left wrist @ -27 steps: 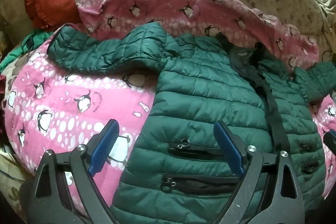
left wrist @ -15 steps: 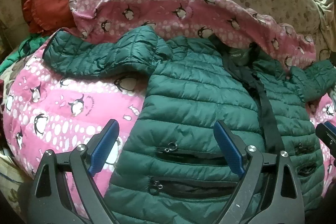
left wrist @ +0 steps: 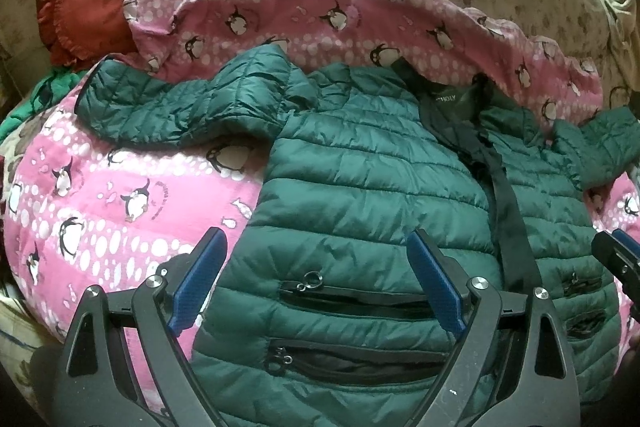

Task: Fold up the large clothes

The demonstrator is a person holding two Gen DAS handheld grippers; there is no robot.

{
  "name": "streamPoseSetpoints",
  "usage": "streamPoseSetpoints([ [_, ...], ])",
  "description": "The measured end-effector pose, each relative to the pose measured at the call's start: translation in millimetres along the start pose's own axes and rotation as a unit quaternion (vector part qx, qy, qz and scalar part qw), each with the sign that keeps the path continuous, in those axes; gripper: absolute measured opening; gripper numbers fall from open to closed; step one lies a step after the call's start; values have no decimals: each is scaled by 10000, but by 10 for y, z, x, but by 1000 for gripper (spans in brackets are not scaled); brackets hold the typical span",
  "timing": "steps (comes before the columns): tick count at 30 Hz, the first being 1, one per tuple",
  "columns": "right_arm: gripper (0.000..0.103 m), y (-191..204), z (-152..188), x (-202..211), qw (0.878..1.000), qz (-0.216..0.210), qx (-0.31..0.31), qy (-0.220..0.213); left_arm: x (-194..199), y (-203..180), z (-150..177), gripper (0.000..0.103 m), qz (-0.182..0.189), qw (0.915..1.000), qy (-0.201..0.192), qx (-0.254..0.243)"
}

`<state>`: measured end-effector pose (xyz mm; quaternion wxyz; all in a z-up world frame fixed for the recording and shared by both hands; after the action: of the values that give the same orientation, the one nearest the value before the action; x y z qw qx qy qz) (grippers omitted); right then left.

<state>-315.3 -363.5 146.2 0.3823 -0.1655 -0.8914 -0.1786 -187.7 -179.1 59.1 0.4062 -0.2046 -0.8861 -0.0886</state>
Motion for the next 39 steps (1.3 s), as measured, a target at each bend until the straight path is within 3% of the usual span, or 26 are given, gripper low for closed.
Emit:
streamPoseSetpoints([
  [16, 79, -58, 66, -98, 9993, 321, -44, 185, -92, -59, 58, 91, 58, 9999, 132, -31],
  [39, 79, -112, 23, -200, 9990, 193, -345, 219, -164, 36, 63, 92, 12, 9999, 148, 7],
])
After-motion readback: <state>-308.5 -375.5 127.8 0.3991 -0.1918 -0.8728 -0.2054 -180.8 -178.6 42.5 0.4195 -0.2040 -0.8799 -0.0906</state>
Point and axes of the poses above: each gripper's, at about its wrist camera, not at the fingertips, and x roughly against the way its jaws point, y to its left, z to its underside, the point moved 6 cm from there along -x, roughly the way its jaws point, and after that the axes turned 2 degrees about -x, right-handed, at the moved point
